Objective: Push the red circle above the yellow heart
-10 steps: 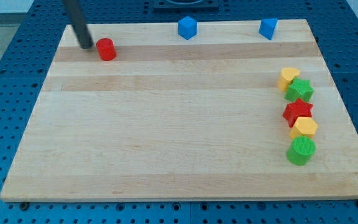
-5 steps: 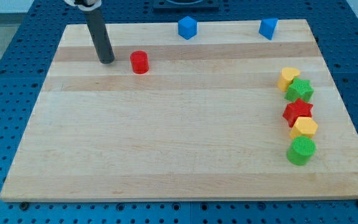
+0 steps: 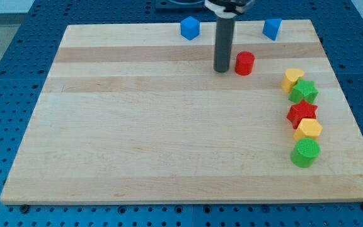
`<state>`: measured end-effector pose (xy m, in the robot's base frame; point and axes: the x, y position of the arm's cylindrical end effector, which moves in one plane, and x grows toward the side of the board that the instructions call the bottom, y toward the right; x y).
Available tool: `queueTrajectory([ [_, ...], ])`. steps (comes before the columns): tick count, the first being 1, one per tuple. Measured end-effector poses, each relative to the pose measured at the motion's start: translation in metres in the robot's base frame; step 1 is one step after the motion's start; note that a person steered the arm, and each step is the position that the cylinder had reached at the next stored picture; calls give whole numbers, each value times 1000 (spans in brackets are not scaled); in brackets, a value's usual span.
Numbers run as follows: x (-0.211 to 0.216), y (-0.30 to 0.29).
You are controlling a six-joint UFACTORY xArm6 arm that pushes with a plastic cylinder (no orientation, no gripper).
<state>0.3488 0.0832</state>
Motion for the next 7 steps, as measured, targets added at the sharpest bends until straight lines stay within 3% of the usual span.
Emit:
queueTrajectory([
  [1, 0, 67],
  [2, 0, 90],
  [5, -70, 82],
  [7, -46, 122],
])
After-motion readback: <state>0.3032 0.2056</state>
